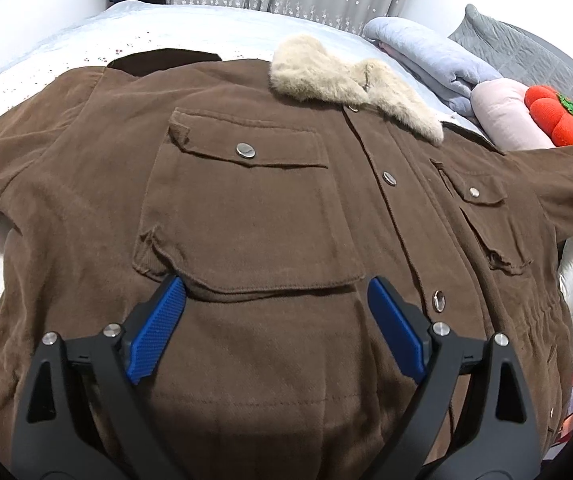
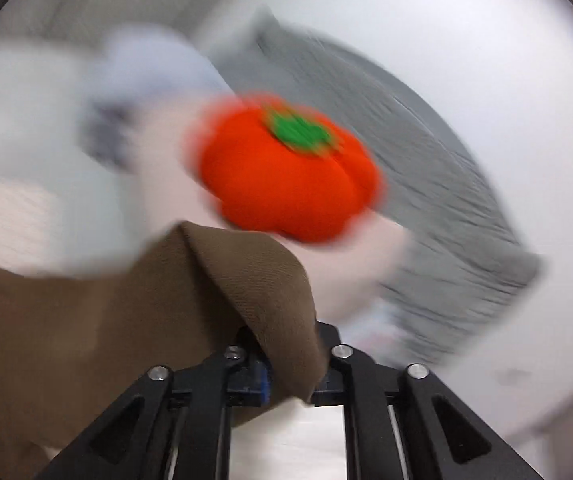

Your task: Fold large clothes

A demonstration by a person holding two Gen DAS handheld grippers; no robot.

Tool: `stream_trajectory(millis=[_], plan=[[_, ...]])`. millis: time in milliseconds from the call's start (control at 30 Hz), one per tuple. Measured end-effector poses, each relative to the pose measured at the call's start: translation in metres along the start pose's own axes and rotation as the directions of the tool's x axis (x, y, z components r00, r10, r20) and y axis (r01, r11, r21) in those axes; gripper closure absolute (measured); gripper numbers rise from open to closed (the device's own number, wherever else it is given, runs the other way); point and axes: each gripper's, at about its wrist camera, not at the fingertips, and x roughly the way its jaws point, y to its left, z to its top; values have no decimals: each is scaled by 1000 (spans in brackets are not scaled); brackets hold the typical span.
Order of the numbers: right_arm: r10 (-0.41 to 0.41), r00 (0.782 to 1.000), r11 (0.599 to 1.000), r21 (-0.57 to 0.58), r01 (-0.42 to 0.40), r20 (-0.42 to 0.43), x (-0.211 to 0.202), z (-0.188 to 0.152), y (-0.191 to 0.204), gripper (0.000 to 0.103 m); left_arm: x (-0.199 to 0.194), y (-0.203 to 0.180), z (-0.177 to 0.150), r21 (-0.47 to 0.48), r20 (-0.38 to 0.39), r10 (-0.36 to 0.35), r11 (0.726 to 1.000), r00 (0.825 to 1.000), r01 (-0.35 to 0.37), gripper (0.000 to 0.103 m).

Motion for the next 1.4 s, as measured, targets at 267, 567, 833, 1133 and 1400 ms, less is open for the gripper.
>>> stream_trajectory(millis=[267, 567, 833, 1133, 1400], plan=[[274, 961, 950, 160, -268, -19, 52, -62, -27, 37, -1, -2, 0, 0, -9, -5, 1000, 1000, 5, 11], [670, 737, 672, 346, -655, 93, 79, -125, -53, 29, -3, -16, 5, 5, -60, -44, 999, 997, 44, 11], [629, 739, 695, 252, -674, 241, 86, -111, -30, 39, -6, -120, 44, 100, -102, -259, 958, 961, 269, 12], [537, 803, 782, 203, -589, 260, 100, -59, -33, 99, 84, -305, 56, 244, -144, -497, 820, 856, 518, 81], [477, 847, 828, 203, -523, 236, 124, -34, -40, 99, 158, -381, 12, 116, -312, -581, 762, 752, 637, 95]])
